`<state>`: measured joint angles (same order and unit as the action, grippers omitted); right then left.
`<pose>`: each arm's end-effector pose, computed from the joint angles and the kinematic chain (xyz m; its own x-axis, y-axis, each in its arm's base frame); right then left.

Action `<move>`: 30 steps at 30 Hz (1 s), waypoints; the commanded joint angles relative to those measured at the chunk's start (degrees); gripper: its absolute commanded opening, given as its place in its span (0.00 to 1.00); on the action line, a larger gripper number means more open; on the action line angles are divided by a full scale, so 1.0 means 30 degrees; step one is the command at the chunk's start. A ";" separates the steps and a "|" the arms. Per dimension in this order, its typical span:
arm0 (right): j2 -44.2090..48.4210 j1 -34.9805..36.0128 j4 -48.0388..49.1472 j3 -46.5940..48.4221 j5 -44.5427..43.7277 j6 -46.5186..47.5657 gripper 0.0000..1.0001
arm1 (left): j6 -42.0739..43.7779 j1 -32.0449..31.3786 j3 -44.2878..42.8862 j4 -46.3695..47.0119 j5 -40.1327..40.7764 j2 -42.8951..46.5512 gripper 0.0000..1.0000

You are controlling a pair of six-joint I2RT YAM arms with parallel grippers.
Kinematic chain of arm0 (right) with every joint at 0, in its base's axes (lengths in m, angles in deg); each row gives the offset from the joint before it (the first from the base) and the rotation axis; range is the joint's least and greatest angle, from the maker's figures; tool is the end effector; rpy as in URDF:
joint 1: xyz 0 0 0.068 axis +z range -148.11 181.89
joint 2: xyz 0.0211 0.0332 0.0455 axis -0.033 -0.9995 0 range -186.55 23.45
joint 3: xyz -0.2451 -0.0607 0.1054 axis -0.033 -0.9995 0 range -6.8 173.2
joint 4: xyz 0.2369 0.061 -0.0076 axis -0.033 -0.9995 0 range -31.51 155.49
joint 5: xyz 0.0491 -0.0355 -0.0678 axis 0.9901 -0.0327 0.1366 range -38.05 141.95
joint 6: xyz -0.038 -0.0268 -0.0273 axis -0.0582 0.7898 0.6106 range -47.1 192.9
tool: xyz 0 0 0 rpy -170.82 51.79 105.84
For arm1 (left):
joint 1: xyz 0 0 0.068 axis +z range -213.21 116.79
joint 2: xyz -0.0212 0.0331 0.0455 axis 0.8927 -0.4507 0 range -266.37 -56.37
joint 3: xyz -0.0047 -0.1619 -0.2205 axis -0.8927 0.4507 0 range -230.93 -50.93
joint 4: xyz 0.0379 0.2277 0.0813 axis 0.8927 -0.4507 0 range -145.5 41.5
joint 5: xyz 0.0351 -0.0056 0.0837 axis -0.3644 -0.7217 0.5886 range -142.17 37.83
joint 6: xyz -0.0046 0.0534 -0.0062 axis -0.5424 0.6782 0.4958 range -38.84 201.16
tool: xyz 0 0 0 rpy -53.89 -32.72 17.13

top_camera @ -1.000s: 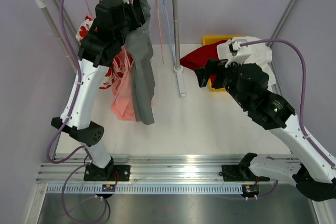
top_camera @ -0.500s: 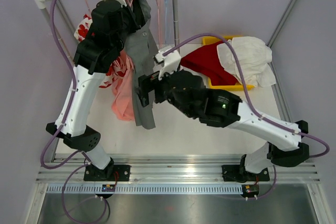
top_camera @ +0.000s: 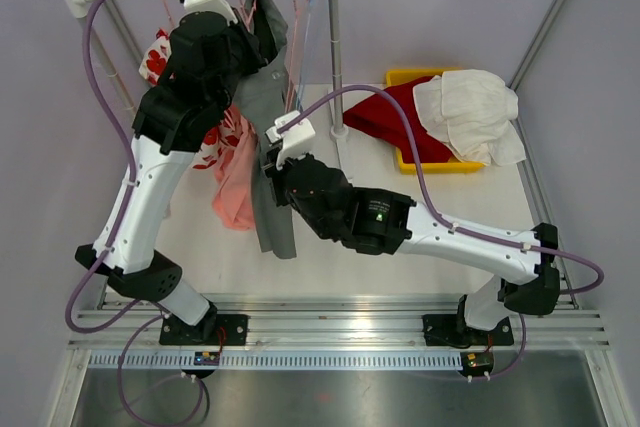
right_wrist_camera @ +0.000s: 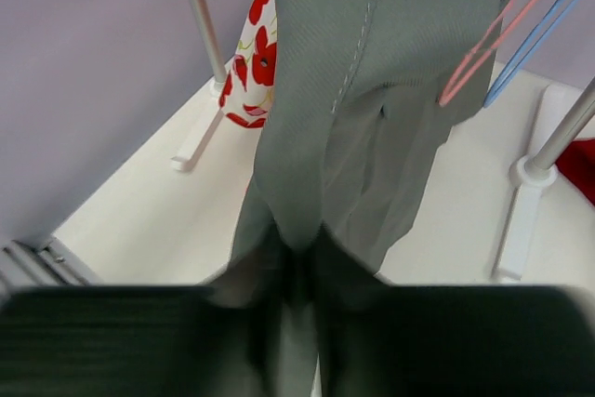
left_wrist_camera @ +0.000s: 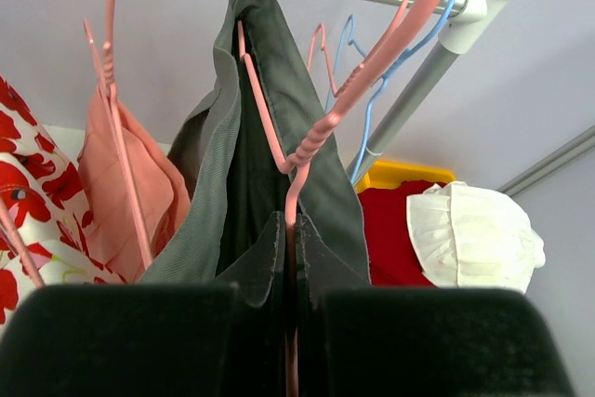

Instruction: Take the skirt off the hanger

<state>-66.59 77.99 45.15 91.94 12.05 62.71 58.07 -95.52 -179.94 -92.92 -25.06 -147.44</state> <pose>0.1026 0.3196 0.4515 -0.1528 -0.0523 -0.9869 -0.5759 0.8162 0.0459 0.2387 -0.1317 0.5533 -0.1242 -0.3345 -0.9342 0.0482 0.9383 -0.3424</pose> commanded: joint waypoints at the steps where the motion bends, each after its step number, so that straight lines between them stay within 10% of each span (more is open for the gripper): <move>1: 0.0392 0.0357 0.2644 -0.0947 -0.0938 0.0410 0.00 | -0.0652 -0.0068 0.0782 0.2209 0.0073 0.1643 0.00; 16: -0.0218 1.0517 -0.1152 -0.3355 -0.8930 -0.1427 0.00 | 0.2658 0.0664 0.1197 0.5110 0.2301 0.0151 0.00; 30: -0.4760 1.3658 -0.7133 -0.1421 -1.0928 -0.9022 0.00 | 0.3566 0.2715 -0.3170 0.4436 0.1977 -0.2458 0.00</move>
<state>-76.36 107.36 34.07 86.32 -30.23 47.04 64.87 -94.04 -184.59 -113.16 -28.71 -153.52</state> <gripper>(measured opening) 0.012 0.023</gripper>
